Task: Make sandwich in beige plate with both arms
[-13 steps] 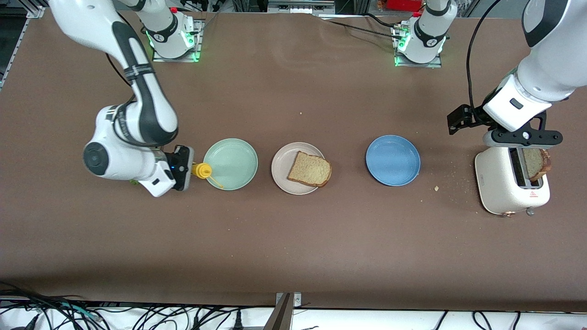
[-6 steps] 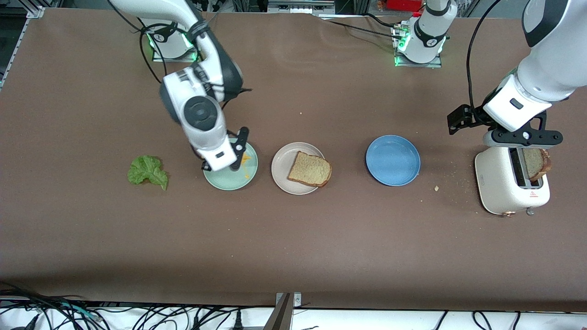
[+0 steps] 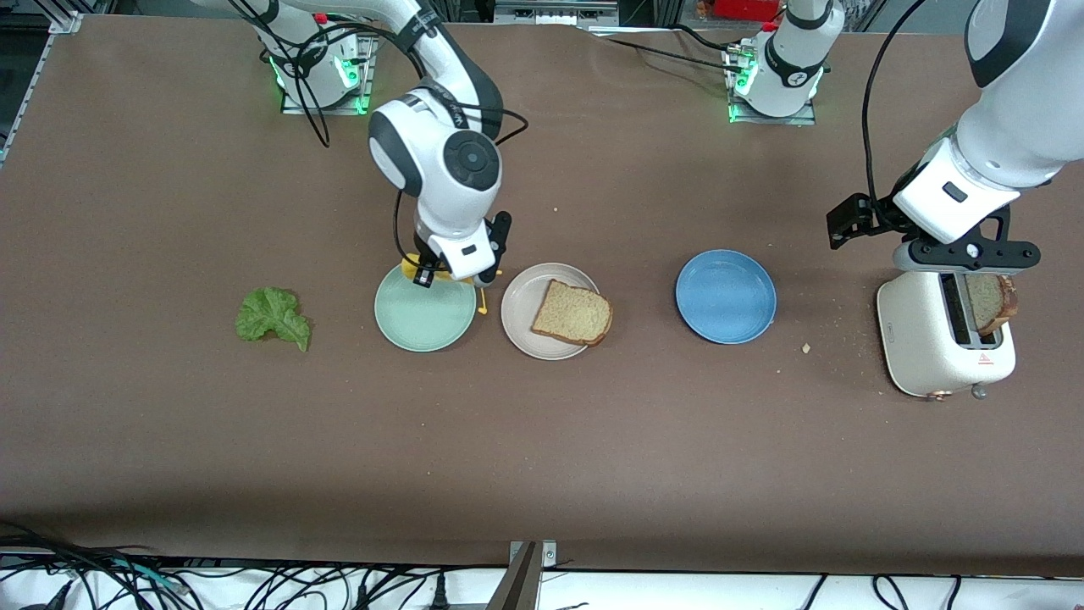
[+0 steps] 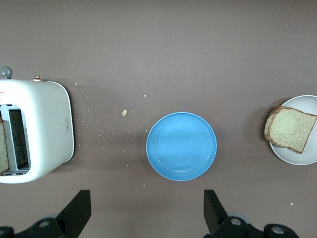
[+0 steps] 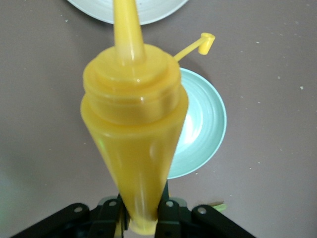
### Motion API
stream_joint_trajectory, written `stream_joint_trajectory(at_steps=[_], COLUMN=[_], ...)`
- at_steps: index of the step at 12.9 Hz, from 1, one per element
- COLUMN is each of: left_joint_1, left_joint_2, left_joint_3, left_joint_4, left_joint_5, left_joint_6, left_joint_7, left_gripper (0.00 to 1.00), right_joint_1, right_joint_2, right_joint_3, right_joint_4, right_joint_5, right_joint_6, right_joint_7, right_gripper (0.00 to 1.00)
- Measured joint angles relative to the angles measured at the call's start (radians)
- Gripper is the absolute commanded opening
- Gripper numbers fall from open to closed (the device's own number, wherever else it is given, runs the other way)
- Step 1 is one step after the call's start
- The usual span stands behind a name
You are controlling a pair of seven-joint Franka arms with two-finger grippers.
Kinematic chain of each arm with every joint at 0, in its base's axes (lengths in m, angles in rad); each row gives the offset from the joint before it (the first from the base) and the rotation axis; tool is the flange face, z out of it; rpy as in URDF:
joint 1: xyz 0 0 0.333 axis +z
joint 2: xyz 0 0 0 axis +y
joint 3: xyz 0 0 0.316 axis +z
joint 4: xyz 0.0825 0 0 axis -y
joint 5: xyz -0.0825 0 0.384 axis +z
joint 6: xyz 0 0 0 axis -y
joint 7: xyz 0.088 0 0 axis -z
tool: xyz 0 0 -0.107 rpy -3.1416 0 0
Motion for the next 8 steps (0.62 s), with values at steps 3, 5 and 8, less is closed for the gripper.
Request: stream_joint_trajectory(at_steps=[3, 5, 8], left_joint_1=[0.0, 0.002, 0.004], left_joint_2=[0.0, 0.0, 0.0], left_joint_3=[0.0, 0.0, 0.0], left_joint_4=[0.0, 0.0, 0.0], left_joint_5=[0.0, 0.0, 0.0], left_joint_6=[0.0, 0.0, 0.0], left_joint_7=[0.0, 0.0, 0.0], left_gripper=[1.0, 1.0, 1.0], right_joint_1=[0.088, 0.17, 0.258], right_joint_2=[0.057, 0.136, 0.274], right_joint_3=[-0.013, -0.051, -0.102], right_joint_4=[0.038, 0.133, 0.297], right_joint_5=[-0.1, -0.115, -0.125], right_joint_6=[-0.072, -0.164, -0.241], right_joint_7=[0.063, 0.085, 0.11], right_gripper=[0.0, 0.0, 0.0])
